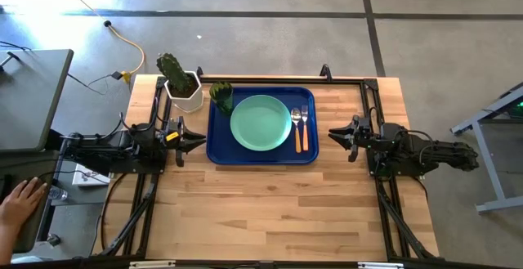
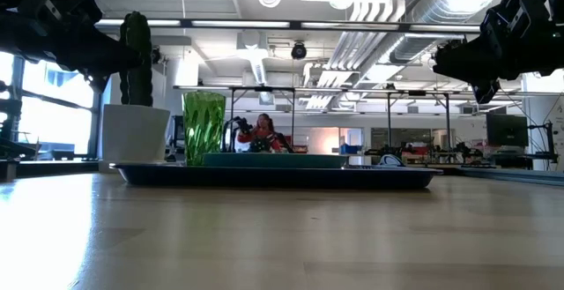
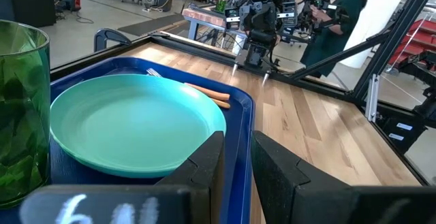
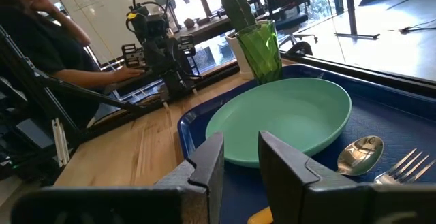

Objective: Pick and place plate/cup/fork/spoon on tray
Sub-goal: Return to Home Position

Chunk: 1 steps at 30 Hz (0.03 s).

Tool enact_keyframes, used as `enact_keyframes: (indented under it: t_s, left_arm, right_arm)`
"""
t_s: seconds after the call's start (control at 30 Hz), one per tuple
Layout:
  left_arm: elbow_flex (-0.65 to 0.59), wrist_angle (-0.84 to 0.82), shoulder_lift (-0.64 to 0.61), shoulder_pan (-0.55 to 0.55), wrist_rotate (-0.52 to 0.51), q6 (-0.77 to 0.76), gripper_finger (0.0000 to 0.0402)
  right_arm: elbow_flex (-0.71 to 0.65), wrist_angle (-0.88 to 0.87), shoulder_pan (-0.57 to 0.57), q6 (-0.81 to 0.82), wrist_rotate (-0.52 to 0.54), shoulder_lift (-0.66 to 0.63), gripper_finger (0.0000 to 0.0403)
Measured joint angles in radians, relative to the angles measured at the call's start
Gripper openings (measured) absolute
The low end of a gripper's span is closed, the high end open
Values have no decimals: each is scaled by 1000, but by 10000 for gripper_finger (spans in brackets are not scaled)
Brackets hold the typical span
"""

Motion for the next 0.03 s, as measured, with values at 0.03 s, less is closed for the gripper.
enact_keyframes:
  t_s: [0.03]
  left_arm:
    - [0,0,0,0,0,0,62]
  right_arm:
    - [0,0,0,0,0,0,83]
